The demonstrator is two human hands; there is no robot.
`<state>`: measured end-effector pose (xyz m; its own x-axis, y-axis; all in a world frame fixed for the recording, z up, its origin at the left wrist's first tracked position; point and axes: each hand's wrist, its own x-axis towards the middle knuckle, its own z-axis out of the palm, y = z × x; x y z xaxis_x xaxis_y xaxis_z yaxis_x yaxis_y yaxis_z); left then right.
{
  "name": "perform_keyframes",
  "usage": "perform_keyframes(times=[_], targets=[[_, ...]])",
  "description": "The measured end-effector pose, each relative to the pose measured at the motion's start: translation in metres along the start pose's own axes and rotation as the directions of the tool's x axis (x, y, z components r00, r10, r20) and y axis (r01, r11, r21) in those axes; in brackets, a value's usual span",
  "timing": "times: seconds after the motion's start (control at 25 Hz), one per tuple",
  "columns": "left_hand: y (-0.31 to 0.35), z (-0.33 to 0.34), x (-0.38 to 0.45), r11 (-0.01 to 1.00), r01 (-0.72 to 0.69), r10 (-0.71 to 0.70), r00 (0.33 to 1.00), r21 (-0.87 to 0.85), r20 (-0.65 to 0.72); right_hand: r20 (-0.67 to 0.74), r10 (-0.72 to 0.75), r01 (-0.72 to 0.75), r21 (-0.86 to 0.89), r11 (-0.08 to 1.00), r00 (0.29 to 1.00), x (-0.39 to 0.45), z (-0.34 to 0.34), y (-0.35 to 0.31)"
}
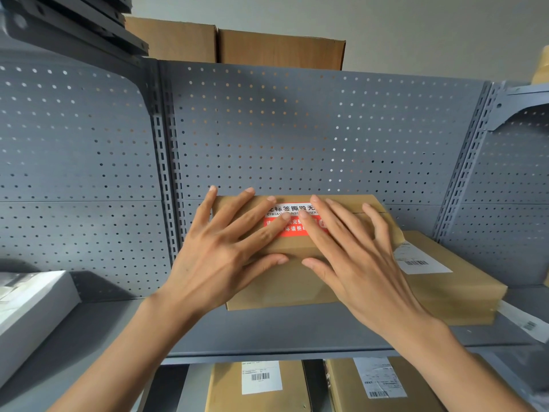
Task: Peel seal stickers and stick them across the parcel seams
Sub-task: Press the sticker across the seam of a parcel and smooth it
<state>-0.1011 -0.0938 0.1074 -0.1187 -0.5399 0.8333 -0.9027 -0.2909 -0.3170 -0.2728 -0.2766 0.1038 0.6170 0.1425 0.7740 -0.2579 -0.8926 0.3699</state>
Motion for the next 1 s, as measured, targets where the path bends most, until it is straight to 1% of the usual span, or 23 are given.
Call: perform_keyframes(times=[0.24, 1.0], targets=[[0.0004, -0.0002, -0.0011, 1.0, 0.021, -0.021, 1.0, -0.019, -0.019, -0.017, 0.019, -0.019, 0.007, 1.0, 1.0, -0.0029, 0.0018, 0.0007], [0.0005, 0.0, -0.0034, 1.0, -0.006, 0.005, 0.999, -0.02, -0.041, -0.017, 0.041, -0.04, 0.018, 0.999, 0.999, -0.0054, -0.0011, 0.003]])
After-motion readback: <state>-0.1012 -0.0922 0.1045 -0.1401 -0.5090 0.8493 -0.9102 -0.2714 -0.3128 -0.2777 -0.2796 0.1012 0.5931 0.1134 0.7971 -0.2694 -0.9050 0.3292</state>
